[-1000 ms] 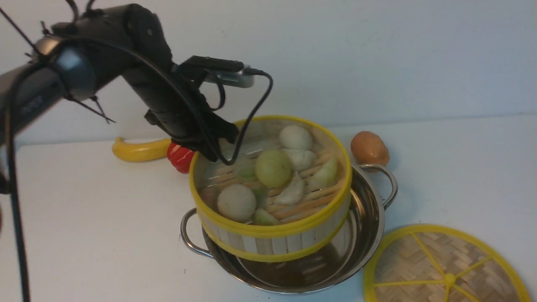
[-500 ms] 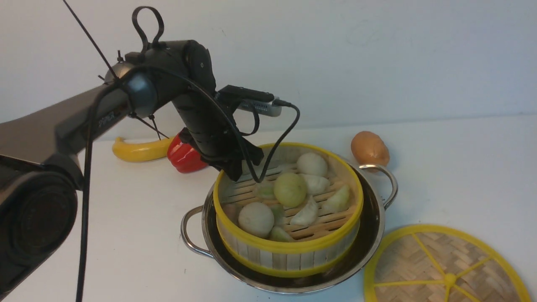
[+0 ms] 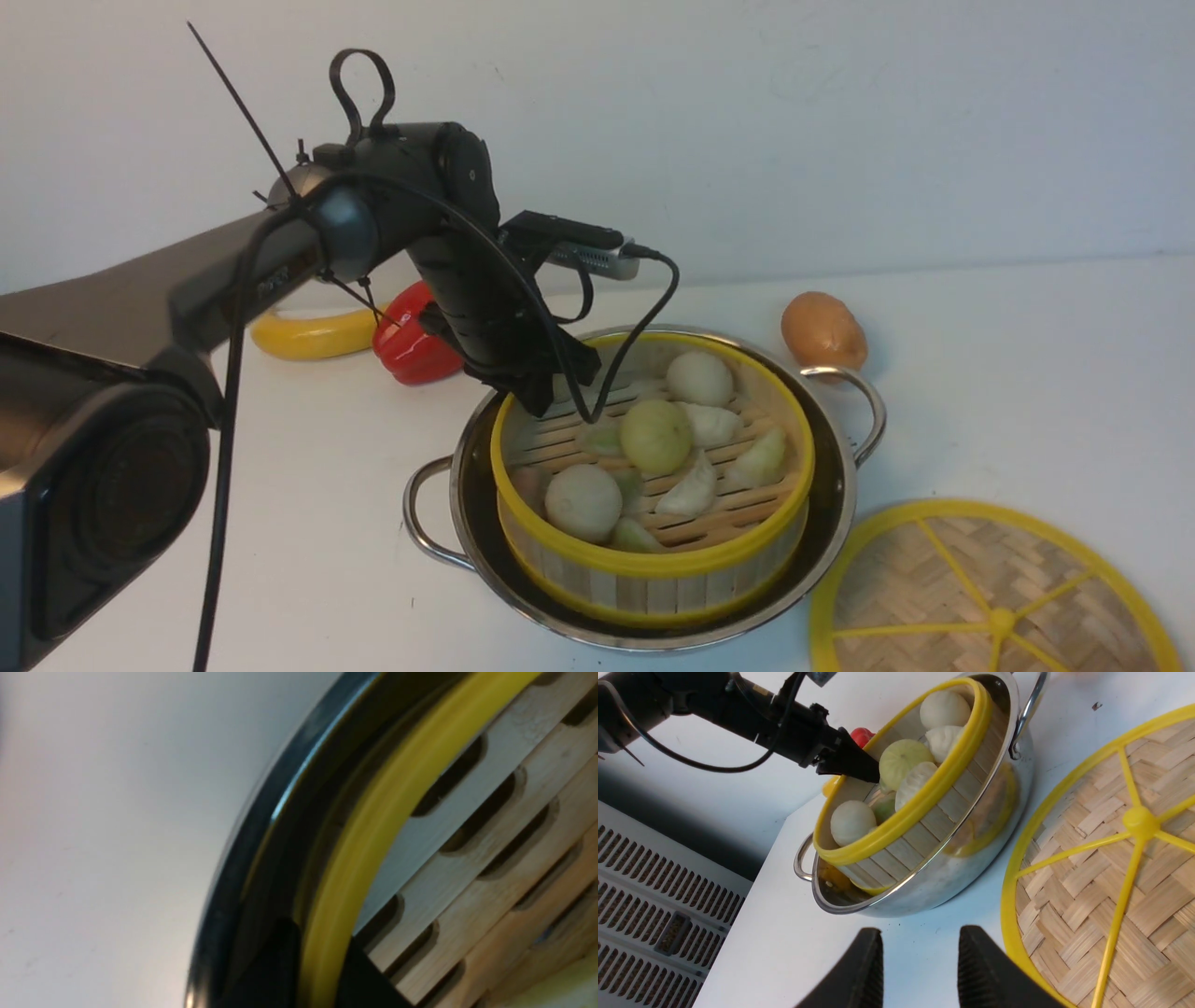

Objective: Place the steamer in the pot on the white table, and put the lid on the steamer.
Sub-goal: 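Place the bamboo steamer basket with dumplings into the steel pot with the left gripper, then move the gripper down to the bamboo steamer lid and grasp its center knob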

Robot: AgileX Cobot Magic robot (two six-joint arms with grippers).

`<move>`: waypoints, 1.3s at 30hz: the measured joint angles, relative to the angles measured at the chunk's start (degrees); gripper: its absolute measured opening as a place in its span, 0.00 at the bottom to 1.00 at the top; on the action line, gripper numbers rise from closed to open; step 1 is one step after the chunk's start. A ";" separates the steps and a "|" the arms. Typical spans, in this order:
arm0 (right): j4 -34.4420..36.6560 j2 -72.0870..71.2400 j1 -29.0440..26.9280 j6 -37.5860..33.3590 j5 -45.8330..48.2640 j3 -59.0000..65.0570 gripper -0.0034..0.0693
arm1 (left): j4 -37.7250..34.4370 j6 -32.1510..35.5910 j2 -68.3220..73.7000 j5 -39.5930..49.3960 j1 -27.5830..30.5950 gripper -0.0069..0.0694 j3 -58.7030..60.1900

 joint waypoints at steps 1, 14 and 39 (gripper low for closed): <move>0.00 0.00 0.00 0.00 0.00 0.00 0.38 | -0.05 0.04 0.19 -0.15 -0.12 0.14 0.00; 0.04 0.00 0.00 0.00 0.00 0.00 0.38 | -0.18 0.11 0.51 -1.60 -0.79 0.18 -0.11; -0.23 0.00 0.00 0.00 -0.80 -0.41 0.38 | 10.20 0.12 -18.46 8.76 -0.79 0.40 -0.49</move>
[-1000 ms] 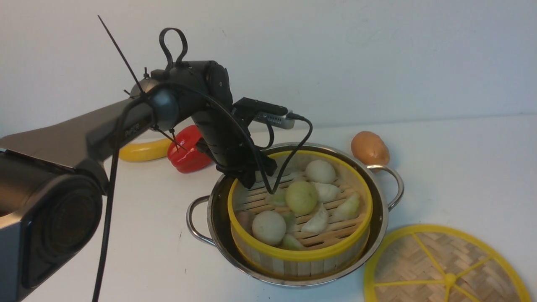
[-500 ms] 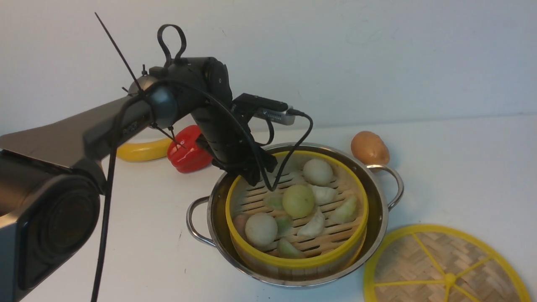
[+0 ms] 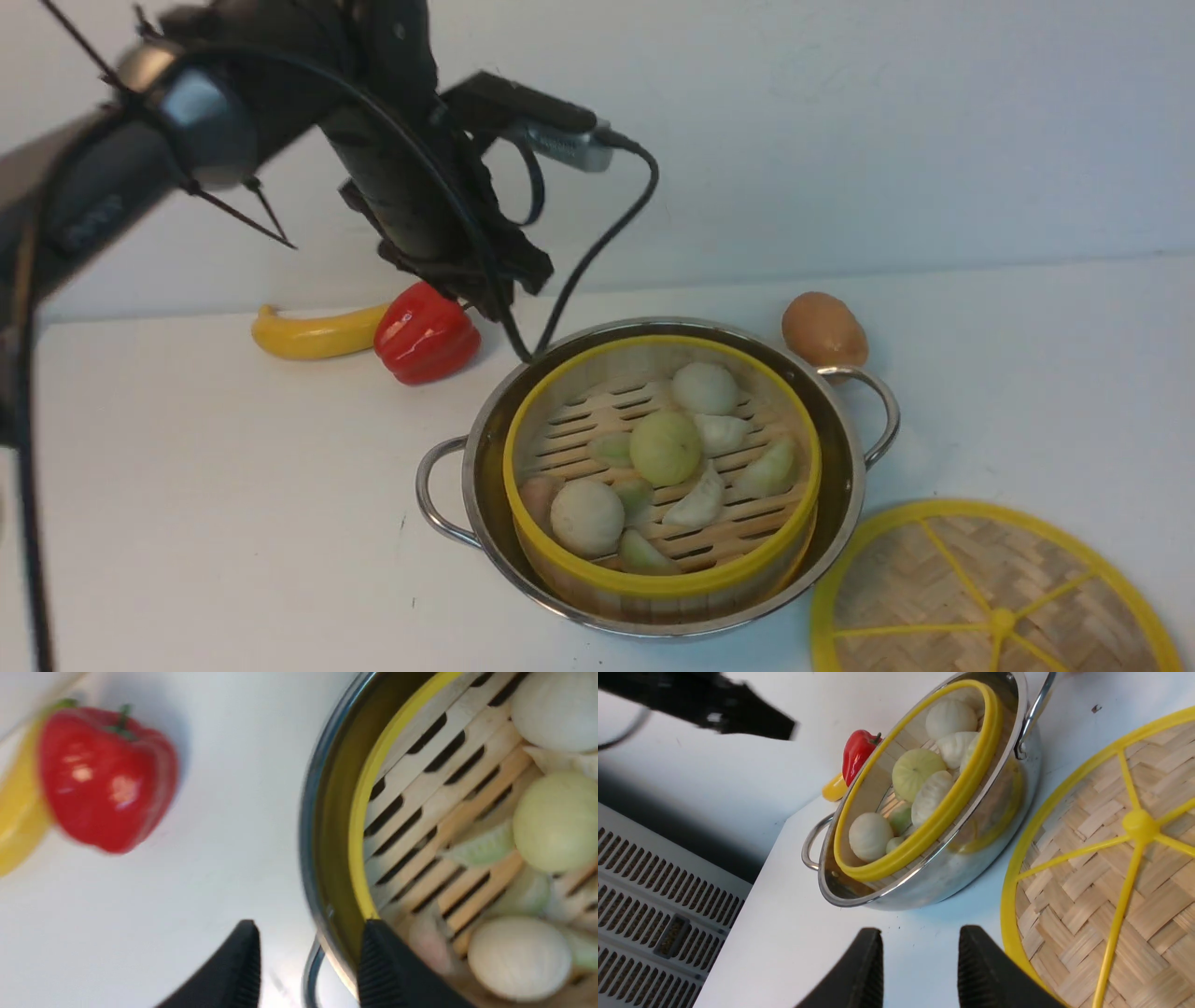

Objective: Place the steamer in the pot on the white table, and put the lid on the steamer.
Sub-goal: 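Move the gripper down to the bamboo steamer lid and grasp its center knob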

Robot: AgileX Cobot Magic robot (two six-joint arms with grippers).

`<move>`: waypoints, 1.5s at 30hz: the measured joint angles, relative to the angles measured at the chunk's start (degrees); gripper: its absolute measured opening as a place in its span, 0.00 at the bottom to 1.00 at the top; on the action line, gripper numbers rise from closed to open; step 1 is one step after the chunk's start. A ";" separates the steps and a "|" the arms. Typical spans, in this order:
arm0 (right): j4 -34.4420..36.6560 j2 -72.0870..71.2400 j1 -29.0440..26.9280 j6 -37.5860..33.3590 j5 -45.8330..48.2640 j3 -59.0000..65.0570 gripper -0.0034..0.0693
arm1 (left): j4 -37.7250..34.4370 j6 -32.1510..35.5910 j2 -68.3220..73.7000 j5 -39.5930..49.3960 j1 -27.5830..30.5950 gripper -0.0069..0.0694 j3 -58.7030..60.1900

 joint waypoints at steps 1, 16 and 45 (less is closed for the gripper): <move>-0.13 0.00 0.00 0.00 -0.69 -0.82 0.38 | 0.82 0.14 -2.39 0.39 0.00 0.34 0.00; -15.86 25.09 0.00 -5.38 -5.57 -38.72 0.39 | -0.61 2.08 -34.82 -3.21 6.34 0.06 14.16; -55.74 85.82 15.10 12.16 30.93 -61.66 0.39 | -1.68 -5.60 -94.83 -18.85 9.91 0.09 75.08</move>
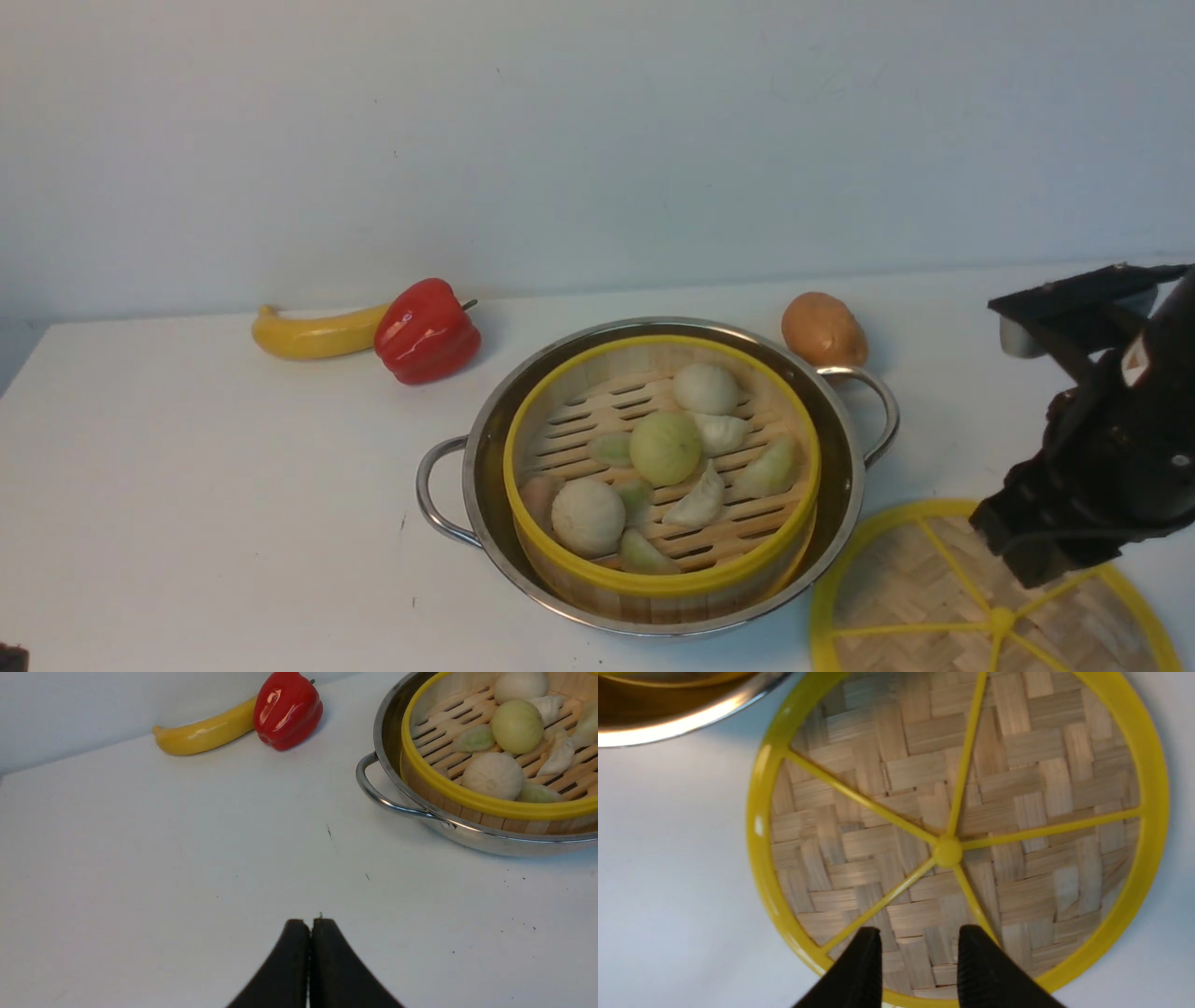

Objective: Place the steamer in the pot on the white table, and put the lid on the steamer.
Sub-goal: 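Move the gripper down to the bamboo steamer lid and grasp its center knob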

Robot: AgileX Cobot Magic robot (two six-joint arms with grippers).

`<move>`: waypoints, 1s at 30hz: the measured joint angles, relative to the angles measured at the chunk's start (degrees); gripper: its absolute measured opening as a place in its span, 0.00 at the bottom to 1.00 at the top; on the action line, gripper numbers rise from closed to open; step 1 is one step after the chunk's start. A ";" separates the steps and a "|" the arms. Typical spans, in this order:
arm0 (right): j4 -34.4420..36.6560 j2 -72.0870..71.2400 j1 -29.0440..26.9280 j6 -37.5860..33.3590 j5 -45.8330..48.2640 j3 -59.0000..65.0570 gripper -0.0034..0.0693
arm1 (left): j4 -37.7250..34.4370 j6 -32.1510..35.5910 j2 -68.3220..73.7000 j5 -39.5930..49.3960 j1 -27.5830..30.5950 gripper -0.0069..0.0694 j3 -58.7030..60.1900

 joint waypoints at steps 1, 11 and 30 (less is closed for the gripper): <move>-0.77 0.31 0.26 0.59 -0.24 0.12 0.39 | -0.06 0.00 -1.36 -0.28 0.00 0.09 0.55; -2.30 0.81 0.27 2.16 -10.49 5.58 0.39 | -0.23 0.00 -13.40 -7.14 0.04 0.09 8.29; -1.75 7.37 0.27 2.16 -19.30 10.75 0.39 | -0.23 0.00 -15.35 -8.61 0.04 0.09 8.82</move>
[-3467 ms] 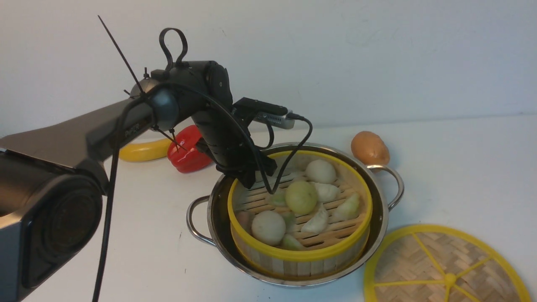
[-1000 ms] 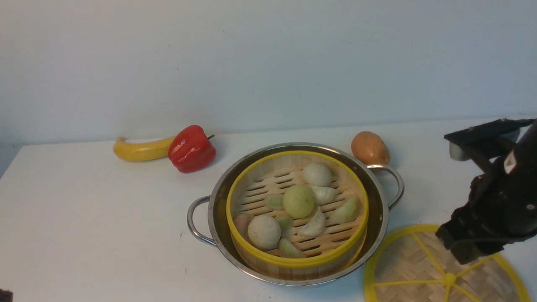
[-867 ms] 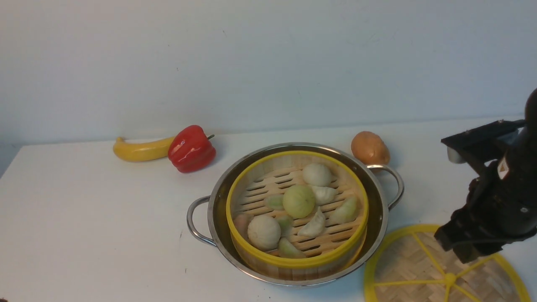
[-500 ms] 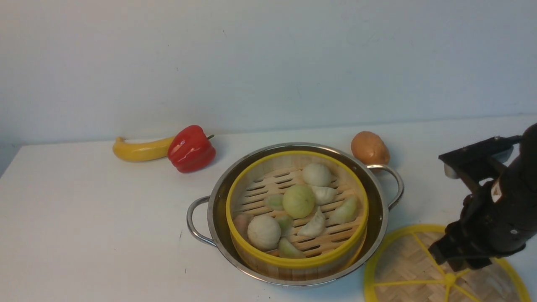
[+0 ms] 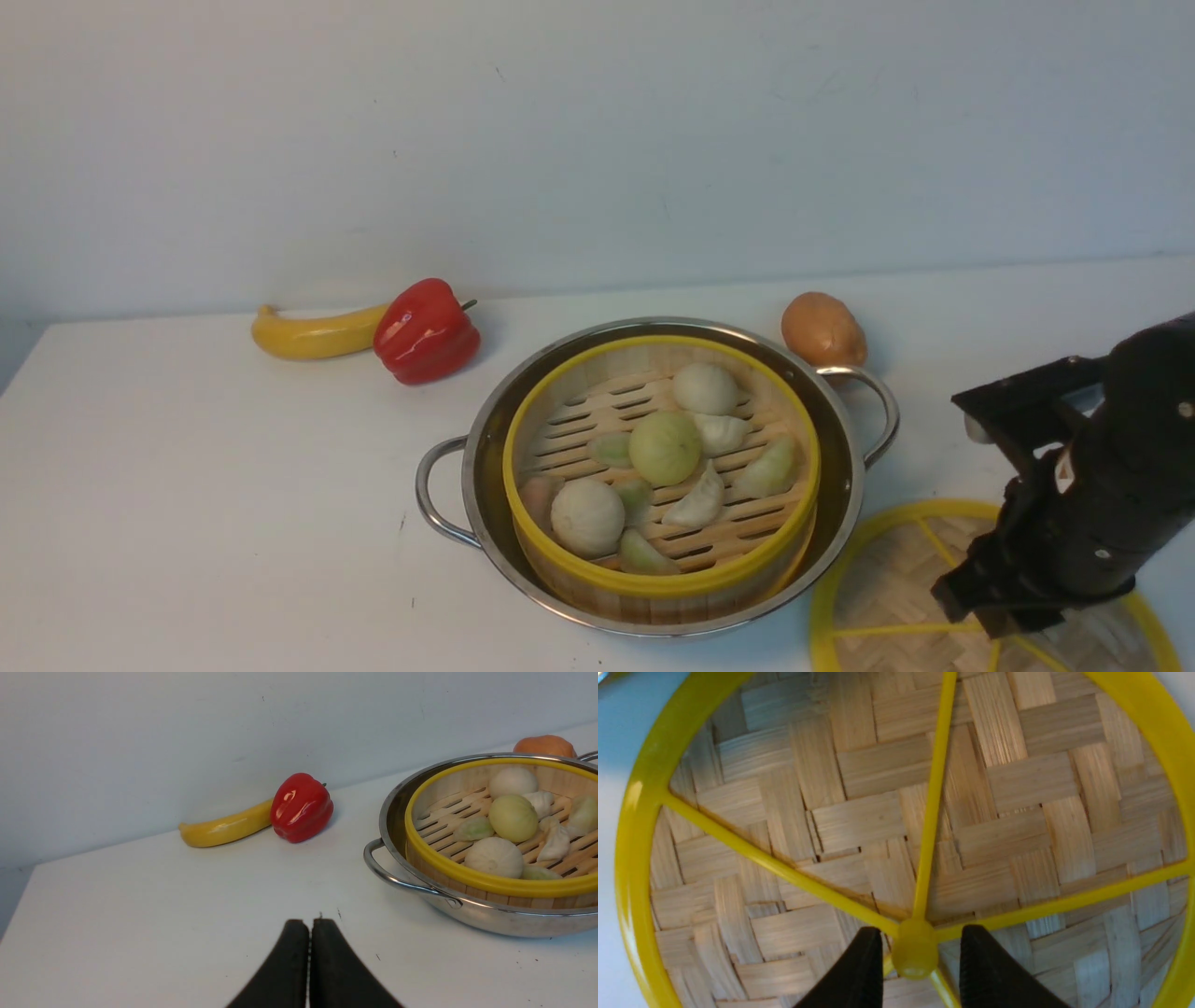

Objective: Place the steamer in the pot on the white table, and put the lid on the steamer.
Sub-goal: 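Move the gripper down to the bamboo steamer lid and grasp its center knob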

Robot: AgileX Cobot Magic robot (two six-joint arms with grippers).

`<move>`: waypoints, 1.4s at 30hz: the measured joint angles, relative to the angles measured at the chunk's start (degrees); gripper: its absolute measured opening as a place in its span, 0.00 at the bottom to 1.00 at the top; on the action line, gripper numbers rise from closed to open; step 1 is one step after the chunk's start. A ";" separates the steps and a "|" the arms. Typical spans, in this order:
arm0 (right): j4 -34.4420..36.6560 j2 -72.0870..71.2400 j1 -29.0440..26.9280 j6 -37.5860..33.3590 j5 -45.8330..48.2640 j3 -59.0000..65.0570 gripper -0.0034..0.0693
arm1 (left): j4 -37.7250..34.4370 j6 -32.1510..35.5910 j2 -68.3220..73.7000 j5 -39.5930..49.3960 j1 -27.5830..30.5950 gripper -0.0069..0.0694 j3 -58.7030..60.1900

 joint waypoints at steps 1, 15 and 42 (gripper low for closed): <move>0.00 0.45 0.00 0.00 -0.31 0.00 0.39 | 0.00 0.00 0.00 0.00 0.00 0.09 0.00; -1.22 2.15 0.03 0.00 1.56 -0.26 0.24 | 0.05 0.00 -0.01 0.00 0.00 0.09 0.05; 6.65 -5.84 1.29 -2.42 20.47 -28.92 0.24 | 0.05 0.00 -0.06 0.00 0.00 0.09 0.05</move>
